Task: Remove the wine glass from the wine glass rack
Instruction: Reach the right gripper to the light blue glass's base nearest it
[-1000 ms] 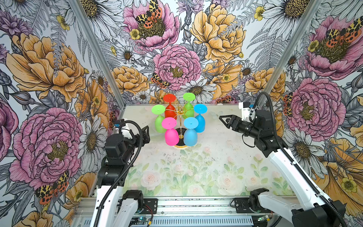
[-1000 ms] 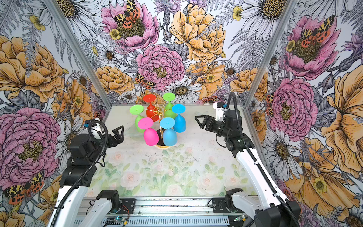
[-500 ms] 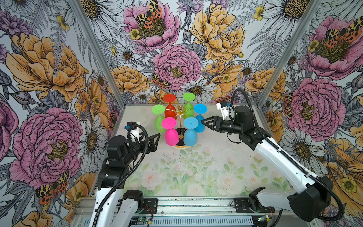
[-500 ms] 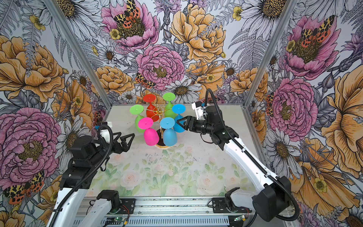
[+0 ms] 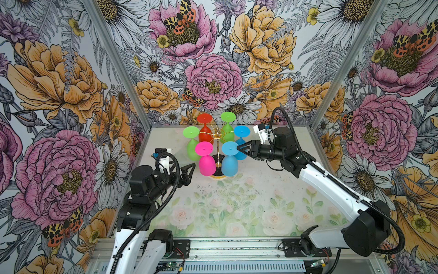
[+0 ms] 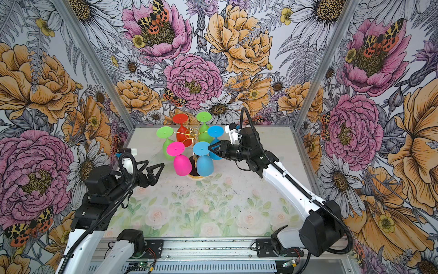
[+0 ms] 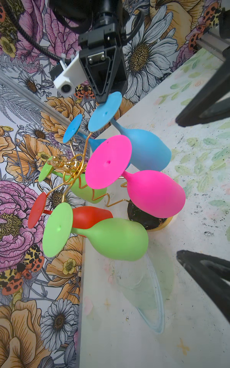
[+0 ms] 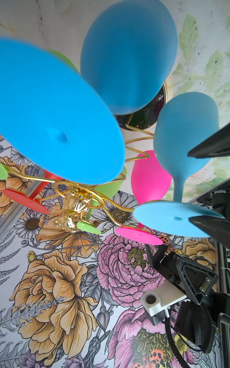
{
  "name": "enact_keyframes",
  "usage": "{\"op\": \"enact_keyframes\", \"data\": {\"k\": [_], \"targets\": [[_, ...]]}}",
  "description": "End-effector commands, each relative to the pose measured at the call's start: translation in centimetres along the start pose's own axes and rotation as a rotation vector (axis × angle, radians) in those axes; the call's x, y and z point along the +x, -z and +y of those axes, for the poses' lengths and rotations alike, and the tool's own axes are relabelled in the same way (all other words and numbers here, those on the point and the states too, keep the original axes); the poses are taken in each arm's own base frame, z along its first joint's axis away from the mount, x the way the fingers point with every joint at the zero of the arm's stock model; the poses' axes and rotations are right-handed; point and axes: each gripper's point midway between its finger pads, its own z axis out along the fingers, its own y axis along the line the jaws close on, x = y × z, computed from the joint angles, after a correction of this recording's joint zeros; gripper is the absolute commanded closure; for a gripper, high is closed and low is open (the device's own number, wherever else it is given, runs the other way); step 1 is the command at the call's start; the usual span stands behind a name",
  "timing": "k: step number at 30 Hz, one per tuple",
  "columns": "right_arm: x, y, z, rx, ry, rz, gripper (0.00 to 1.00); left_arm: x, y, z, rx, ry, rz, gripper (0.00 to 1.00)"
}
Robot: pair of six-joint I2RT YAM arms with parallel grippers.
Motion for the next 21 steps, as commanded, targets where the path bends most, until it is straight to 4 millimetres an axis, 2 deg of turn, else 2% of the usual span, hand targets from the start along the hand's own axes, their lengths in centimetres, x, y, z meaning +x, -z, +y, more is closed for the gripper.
{"op": "enact_keyframes", "data": {"k": [1,21], "targets": [[-1.2,-0.1,2.2,-0.069,0.028,-0.029,0.56,0.4,-0.1,-0.1,0.007,-0.016,0.008,0.01],[-1.4,-1.1,2.4,-0.109,-0.011,-0.024,0.78,0.5,-0.2,0.0,0.003,-0.021,0.008,0.01]]}}
